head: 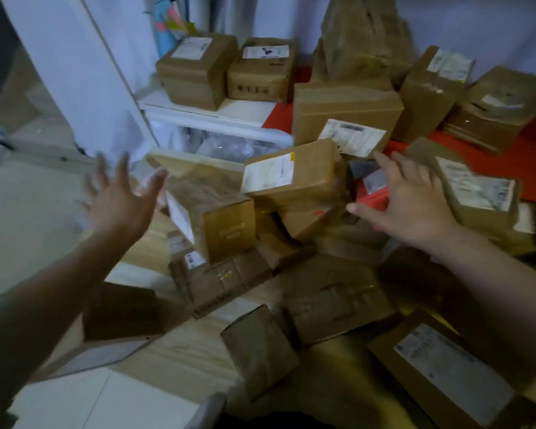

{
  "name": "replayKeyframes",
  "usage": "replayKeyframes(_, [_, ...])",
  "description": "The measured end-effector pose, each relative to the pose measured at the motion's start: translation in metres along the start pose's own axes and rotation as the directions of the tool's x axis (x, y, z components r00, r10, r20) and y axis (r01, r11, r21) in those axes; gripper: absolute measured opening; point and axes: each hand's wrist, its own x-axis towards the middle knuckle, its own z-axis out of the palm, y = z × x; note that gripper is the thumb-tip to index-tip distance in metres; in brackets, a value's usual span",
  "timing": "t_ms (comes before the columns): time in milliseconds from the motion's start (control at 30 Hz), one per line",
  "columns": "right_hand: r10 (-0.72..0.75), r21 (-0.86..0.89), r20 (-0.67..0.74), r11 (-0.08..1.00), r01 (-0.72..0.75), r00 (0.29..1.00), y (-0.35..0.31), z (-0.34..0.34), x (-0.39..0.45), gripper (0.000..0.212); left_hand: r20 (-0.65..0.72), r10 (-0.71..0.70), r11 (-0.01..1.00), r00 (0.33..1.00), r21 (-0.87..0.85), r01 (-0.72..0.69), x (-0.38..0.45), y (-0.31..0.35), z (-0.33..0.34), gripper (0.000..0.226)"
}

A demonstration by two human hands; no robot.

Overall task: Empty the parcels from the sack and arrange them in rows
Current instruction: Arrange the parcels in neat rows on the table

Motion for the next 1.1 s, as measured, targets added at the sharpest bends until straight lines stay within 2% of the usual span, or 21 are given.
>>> replayKeyframes(33, [0.072, 0.234, 0.053, 0.969, -0.083, 0.996, -0.014, 0.007, 0.008, 0.104, -0.072, -0.149, 0.987, 0.986, -0.079, 0.143, -0.007, -0.031, -0.004, 0.083])
replayKeyframes(100, [0.172, 0.573, 0.149, 0.787, -0.227, 0.974, -0.039, 0.020, 0.026, 0.112, -0.098, -0.416, 0.904, 0.904, -0.153, 0.399, -0.032, -0.089, -0.005, 0.086])
replayKeyframes(167, [0.265, 0.682, 0.213, 0.649, -0.337, 0.940, -0.060, 0.035, 0.044, 0.109, -0.013, -0.645, 0.758, 0.764, -0.137, 0.638, -0.061, -0.134, -0.005, 0.088])
replayKeyframes(233, [0.331, 0.683, 0.241, 0.610, -0.402, 0.912, -0.076, 0.050, 0.057, 0.103, 0.153, -0.805, 0.544, 0.573, -0.195, 0.816, -0.083, -0.165, 0.002, 0.092])
replayKeyframes(300, [0.379, 0.665, 0.209, 0.621, -0.415, 0.901, -0.087, 0.064, 0.064, 0.101, 0.428, -0.826, 0.244, 0.368, -0.317, 0.917, -0.102, -0.169, 0.012, 0.100])
replayKeyframes(333, [0.403, 0.643, 0.192, 0.637, -0.425, 0.895, -0.092, 0.067, 0.065, 0.100, 0.561, -0.776, 0.101, 0.286, -0.338, 0.936, -0.112, -0.160, 0.018, 0.096])
replayKeyframes(367, [0.426, 0.615, 0.186, 0.653, -0.443, 0.885, -0.097, 0.068, 0.065, 0.098, 0.679, -0.697, 0.007, 0.232, -0.317, 0.949, -0.122, -0.145, 0.024, 0.087])
replayKeyframes(400, [0.439, 0.586, 0.179, 0.672, -0.453, 0.881, -0.102, 0.067, 0.065, 0.095, 0.754, -0.621, -0.018, 0.216, -0.290, 0.957, -0.131, -0.128, 0.033, 0.078])
replayKeyframes(433, [0.441, 0.561, 0.164, 0.695, -0.451, 0.883, -0.106, 0.066, 0.065, 0.092, 0.792, -0.568, -0.003, 0.221, -0.271, 0.963, -0.140, -0.111, 0.044, 0.074])
replayKeyframes(500, [0.434, 0.550, 0.123, 0.719, -0.425, 0.893, -0.116, 0.061, 0.065, 0.085, 0.816, -0.511, 0.080, 0.272, -0.269, 0.960, -0.150, -0.081, 0.057, 0.086])
replayKeyframes(533, [0.431, 0.576, 0.097, 0.710, -0.404, 0.897, -0.123, 0.058, 0.064, 0.081, 0.797, -0.500, 0.130, 0.338, -0.317, 0.939, -0.147, -0.071, 0.058, 0.095])
replayKeyframes(567, [0.435, 0.619, 0.072, 0.686, -0.382, 0.898, -0.130, 0.057, 0.063, 0.076, 0.760, -0.484, 0.175, 0.435, -0.403, 0.899, -0.137, -0.068, 0.058, 0.098])
replayKeyframes(633, [0.472, 0.696, 0.047, 0.616, -0.368, 0.880, -0.144, 0.056, 0.061, 0.064, 0.647, -0.456, 0.232, 0.611, -0.577, 0.783, -0.101, -0.064, 0.054, 0.095])
replayKeyframes(700, [0.521, 0.756, 0.084, 0.522, -0.395, 0.849, -0.160, 0.057, 0.057, 0.063, 0.603, -0.389, 0.289, 0.696, -0.638, 0.714, -0.061, -0.051, 0.043, 0.101])
replayKeyframes(733, [0.536, 0.786, 0.120, 0.463, -0.410, 0.836, -0.168, 0.057, 0.054, 0.070, 0.599, -0.341, 0.330, 0.725, -0.646, 0.688, -0.045, -0.043, 0.039, 0.104])
replayKeyframes(767, [0.545, 0.812, 0.162, 0.401, -0.425, 0.823, -0.174, 0.058, 0.051, 0.081, 0.601, -0.295, 0.374, 0.742, -0.642, 0.669, -0.032, -0.035, 0.038, 0.104])
replayKeyframes(867, [0.551, 0.822, 0.285, 0.280, -0.496, 0.784, -0.187, 0.064, 0.044, 0.111, 0.609, -0.220, 0.412, 0.762, -0.650, 0.639, -0.012, -0.014, 0.033, 0.097])
replayKeyframes(933, [0.534, 0.819, 0.383, 0.182, -0.545, 0.754, -0.192, 0.068, 0.038, 0.111, 0.574, -0.238, 0.444, 0.784, -0.653, 0.613, -0.006, -0.009, 0.034, 0.096])
replayKeyframes(1000, [0.499, 0.810, 0.478, 0.067, -0.583, 0.722, -0.195, 0.076, 0.034, 0.104, 0.557, -0.286, 0.482, 0.780, -0.620, 0.619, -0.003, -0.011, 0.036, 0.110])
replayKeyframes(1100, [0.455, 0.771, 0.569, -0.003, -0.637, 0.685, -0.204, 0.082, 0.026, 0.100, 0.488, -0.365, 0.532, 0.793, -0.590, 0.608, 0.005, -0.014, 0.035, 0.123])
